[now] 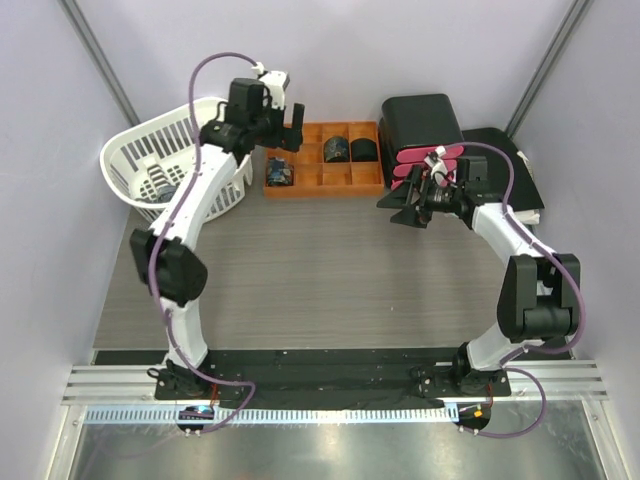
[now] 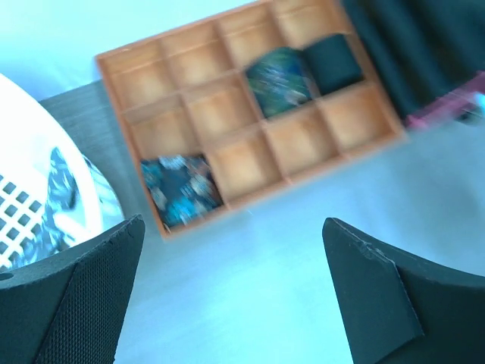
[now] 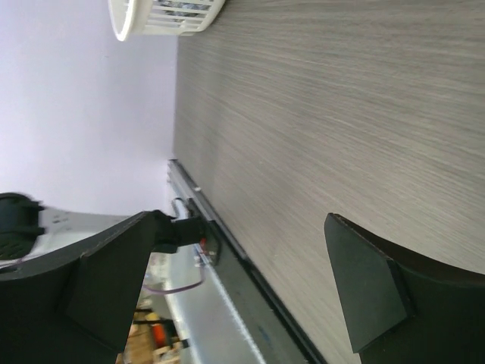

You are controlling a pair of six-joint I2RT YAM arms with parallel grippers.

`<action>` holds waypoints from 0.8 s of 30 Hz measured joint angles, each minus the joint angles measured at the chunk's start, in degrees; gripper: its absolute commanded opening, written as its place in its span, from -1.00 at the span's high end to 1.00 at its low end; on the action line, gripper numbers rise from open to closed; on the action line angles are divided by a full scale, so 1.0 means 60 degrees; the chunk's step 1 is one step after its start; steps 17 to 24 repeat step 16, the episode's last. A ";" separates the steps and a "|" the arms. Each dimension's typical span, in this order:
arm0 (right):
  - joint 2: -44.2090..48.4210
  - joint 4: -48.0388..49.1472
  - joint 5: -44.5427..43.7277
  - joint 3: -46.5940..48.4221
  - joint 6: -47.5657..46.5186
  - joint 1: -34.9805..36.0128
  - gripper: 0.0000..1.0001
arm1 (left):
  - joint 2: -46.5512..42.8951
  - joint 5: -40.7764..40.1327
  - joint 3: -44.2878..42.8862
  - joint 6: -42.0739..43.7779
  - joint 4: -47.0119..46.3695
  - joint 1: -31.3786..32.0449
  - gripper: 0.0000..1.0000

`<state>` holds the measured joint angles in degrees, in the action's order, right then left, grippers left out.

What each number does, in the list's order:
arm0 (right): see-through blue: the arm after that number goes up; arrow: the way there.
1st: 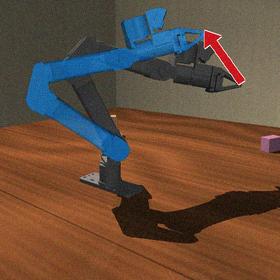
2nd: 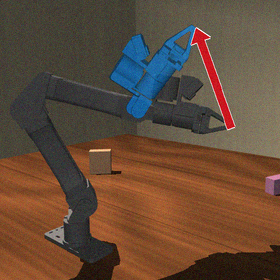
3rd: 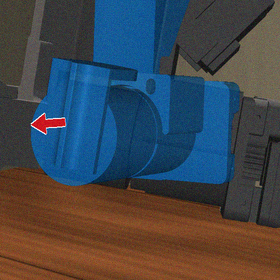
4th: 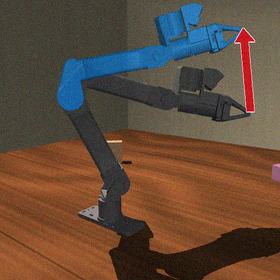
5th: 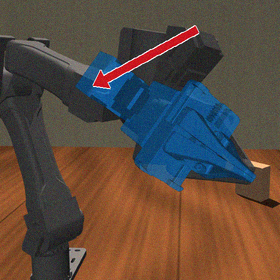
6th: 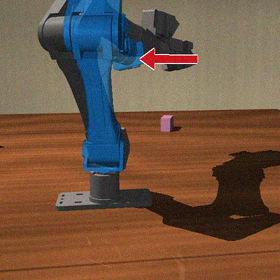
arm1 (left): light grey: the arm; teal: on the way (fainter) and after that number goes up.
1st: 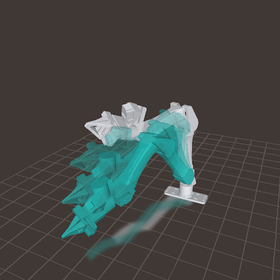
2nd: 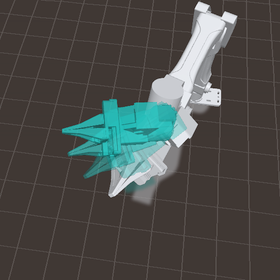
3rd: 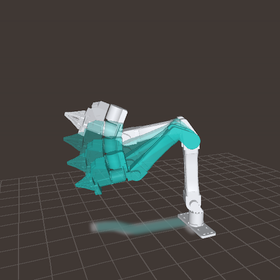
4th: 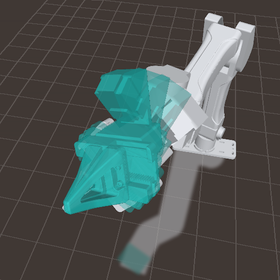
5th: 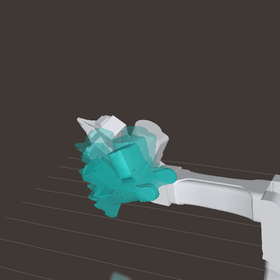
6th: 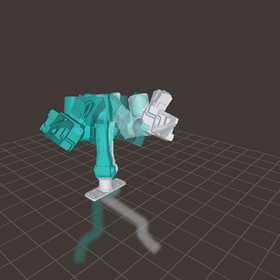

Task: Roll the ties
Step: Reset both arms

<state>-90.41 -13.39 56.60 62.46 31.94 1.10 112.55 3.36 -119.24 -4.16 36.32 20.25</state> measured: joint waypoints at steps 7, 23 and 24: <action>0.1031 -0.1683 -0.1366 0.0131 -0.1938 -0.0270 -1.00 | -0.3155 0.0809 0.3563 -0.0044 0.1082 -0.0069 -0.99; 0.2138 -0.2674 -0.2838 -0.0980 -0.3563 -0.0321 -1.00 | -0.5595 0.0699 0.8553 -0.0055 0.1730 -0.0211 -0.99; 0.2138 -0.2674 -0.2838 -0.0980 -0.3563 -0.0321 -1.00 | -0.5595 0.0699 0.8553 -0.0055 0.1730 -0.0211 -0.99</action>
